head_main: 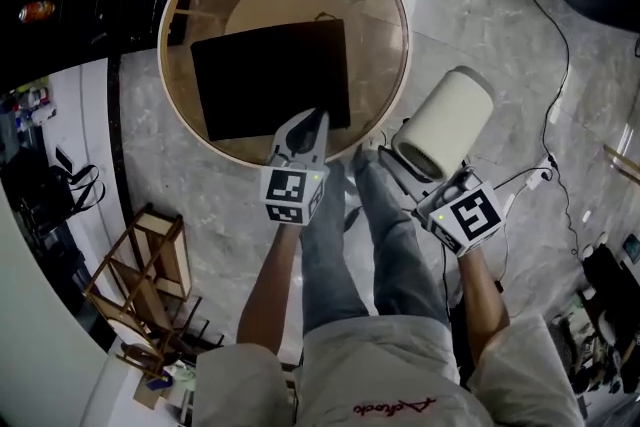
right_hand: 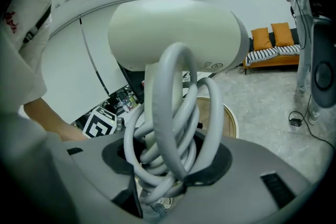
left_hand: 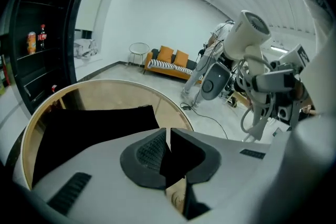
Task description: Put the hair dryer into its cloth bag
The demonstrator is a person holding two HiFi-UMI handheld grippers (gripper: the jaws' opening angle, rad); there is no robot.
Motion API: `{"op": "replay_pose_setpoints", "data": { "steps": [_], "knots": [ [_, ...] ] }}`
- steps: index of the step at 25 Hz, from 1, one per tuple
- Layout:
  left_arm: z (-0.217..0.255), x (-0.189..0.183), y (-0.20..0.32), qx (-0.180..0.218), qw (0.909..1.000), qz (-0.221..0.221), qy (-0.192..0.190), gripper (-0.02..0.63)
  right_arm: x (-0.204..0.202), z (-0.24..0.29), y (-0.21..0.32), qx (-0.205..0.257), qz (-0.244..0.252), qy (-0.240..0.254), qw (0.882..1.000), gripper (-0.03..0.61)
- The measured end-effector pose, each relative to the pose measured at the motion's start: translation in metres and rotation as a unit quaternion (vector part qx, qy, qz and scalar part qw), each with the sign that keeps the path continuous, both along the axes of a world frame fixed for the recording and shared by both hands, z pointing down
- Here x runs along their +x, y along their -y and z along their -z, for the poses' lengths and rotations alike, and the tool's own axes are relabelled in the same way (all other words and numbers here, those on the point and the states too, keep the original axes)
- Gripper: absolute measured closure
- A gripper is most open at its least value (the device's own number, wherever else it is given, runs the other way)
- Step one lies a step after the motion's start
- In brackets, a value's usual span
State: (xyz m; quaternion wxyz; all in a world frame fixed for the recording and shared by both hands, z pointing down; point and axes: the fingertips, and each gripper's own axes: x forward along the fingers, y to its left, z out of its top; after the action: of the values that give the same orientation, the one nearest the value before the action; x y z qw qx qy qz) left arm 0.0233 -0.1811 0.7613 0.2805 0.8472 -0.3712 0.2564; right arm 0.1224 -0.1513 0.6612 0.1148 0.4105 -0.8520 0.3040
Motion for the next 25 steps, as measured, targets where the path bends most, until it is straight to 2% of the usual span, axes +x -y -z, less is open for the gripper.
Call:
{"op": "replay_pose_setpoints", "data": {
  "steps": [4,6,9,10,11,14,17,19,22,25],
  "knots": [
    [-0.029,0.012,-0.011,-0.027,0.9990,-0.014,0.032,0.580,0.012,-0.002,0.003,0.004,-0.024,0.001,1.000,0.337],
    [-0.041,0.022,-0.015,-0.041,0.9982,-0.025,0.036,0.578,0.019,-0.001,0.004,0.008,-0.039,0.005,0.999,0.337],
    [-0.059,0.032,-0.014,-0.052,0.9976,-0.016,0.043,0.564,0.031,-0.002,0.004,0.011,-0.060,0.010,0.998,0.337],
    [-0.066,0.034,-0.014,-0.059,0.9971,-0.013,0.046,0.452,0.035,-0.005,0.002,0.008,-0.065,0.009,0.998,0.337],
    [-0.072,0.036,-0.015,-0.068,0.9963,-0.012,0.050,0.389,0.039,-0.007,0.000,0.007,-0.071,0.008,0.997,0.337],
    [-0.089,0.041,-0.019,-0.081,0.9922,-0.027,0.091,0.387,0.050,-0.013,-0.008,0.002,-0.081,0.003,0.997,0.337],
    [-0.098,0.038,-0.019,-0.068,0.9840,-0.041,0.160,0.387,0.057,-0.017,-0.014,-0.002,-0.088,0.001,0.996,0.337],
    [-0.104,0.039,-0.020,-0.062,0.9785,-0.052,0.190,0.413,0.059,-0.018,-0.015,-0.003,-0.092,0.002,0.996,0.337],
    [-0.113,0.040,-0.023,-0.070,0.9724,-0.061,0.214,0.433,0.060,-0.019,-0.014,0.000,-0.096,0.002,0.995,0.337],
    [-0.116,0.042,-0.021,-0.078,0.9730,-0.053,0.211,0.490,0.058,-0.018,-0.012,0.003,-0.095,0.002,0.995,0.337]
  ]
}}
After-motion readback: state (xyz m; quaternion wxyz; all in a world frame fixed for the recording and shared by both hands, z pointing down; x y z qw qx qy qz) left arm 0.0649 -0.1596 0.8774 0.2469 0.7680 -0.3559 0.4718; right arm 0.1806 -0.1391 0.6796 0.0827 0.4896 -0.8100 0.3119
